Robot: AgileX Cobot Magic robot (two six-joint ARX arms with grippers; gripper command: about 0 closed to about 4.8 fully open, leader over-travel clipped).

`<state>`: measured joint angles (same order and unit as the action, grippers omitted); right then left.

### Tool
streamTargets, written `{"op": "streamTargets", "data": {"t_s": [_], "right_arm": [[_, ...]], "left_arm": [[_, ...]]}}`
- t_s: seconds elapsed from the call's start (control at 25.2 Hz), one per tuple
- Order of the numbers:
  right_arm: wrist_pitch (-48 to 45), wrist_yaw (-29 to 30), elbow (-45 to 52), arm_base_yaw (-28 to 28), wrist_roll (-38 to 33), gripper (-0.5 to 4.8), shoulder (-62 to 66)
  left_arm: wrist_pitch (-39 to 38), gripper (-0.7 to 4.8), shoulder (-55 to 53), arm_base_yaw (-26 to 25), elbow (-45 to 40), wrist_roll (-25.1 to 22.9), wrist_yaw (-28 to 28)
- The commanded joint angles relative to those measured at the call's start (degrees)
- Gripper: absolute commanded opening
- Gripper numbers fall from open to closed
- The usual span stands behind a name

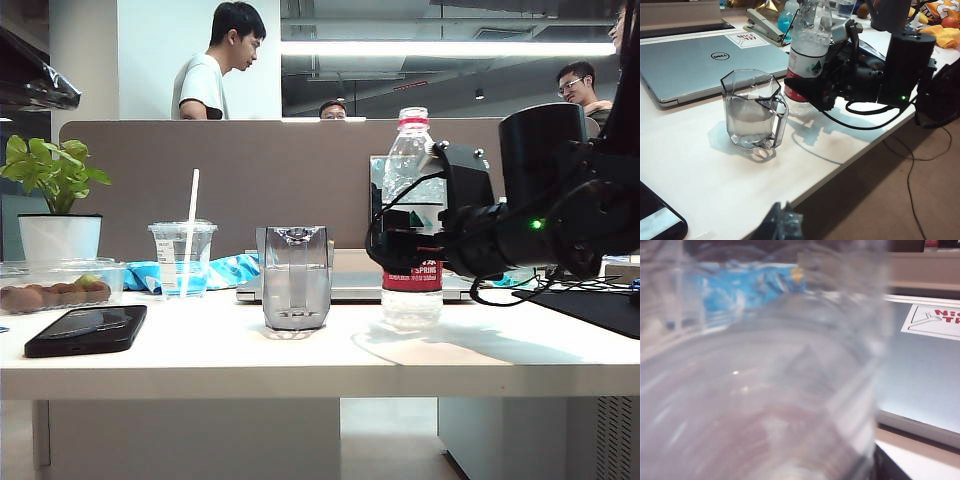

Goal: Pick up the mineral water bottle on the table and pour water into the mug until it's half full.

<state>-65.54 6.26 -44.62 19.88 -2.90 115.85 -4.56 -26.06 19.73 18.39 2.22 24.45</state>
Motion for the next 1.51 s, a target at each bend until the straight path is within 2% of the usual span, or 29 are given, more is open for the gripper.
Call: {"op": "streamTargets", "data": {"t_s": [0.04, 0.24, 0.52, 0.67, 0.83, 0.91, 1.15, 1.23, 1.27, 1.35, 1.43, 1.51], "right_arm": [[-7.0, 0.1, 2.0, 0.1, 0.6, 4.79, -0.4], [-14.2, 0.0, 7.3, 0.1, 2.1, 4.79, -1.5], [-14.3, -2.5, 20.0, 0.1, 3.5, 4.79, -12.8], [-14.2, -2.8, 26.5, 0.1, 3.5, 3.39, -19.6], [-13.1, -7.0, 32.8, 0.1, 3.5, 2.49, -27.8], [-11.8, -9.2, 35.1, 0.1, 3.5, 2.31, -31.9], [8.1, -10.4, 38.0, -1.7, 3.5, 2.18, -49.4], [18.6, -10.4, 38.0, -1.7, 3.6, 1.31, -57.2], [23.1, -10.4, 38.0, -1.9, 3.6, 1.19, -60.6], [30.3, -9.4, 38.0, -3.8, 3.6, 0.33, -67.0], [34.0, -7.1, 38.0, -6.1, 3.6, -0.06, -70.2], [38.4, -4.2, 38.0, -9.5, 3.6, -0.05, -73.8]], "left_arm": [[0.4, -0.03, 0.1, 0.0, 0.2, -0.1, 0.2], [0.4, -0.03, 0.1, 0.0, 0.2, -0.1, 0.2], [0.4, -0.03, 0.1, 0.0, 0.2, -0.1, 0.2], [0.4, -0.03, 0.1, 0.0, 0.2, -0.1, 0.2], [0.4, -0.03, 0.1, 0.0, 0.2, -0.1, 0.2], [0.4, -0.03, 0.1, 0.0, 0.2, -0.1, 0.2], [0.2, -0.03, 0.1, 0.0, 0.2, -0.1, 0.2], [0.3, -0.03, 0.1, 0.0, 0.2, 0.0, 0.0], [0.3, -0.03, 0.1, 0.0, 0.2, -0.1, 0.0], [0.4, -0.03, 0.1, 0.0, 0.2, -0.1, 0.0], [0.3, -0.03, 0.1, 0.0, 0.2, -0.1, 0.0], [0.4, -0.03, 0.1, 0.0, 0.2, -0.1, 0.0]]}}
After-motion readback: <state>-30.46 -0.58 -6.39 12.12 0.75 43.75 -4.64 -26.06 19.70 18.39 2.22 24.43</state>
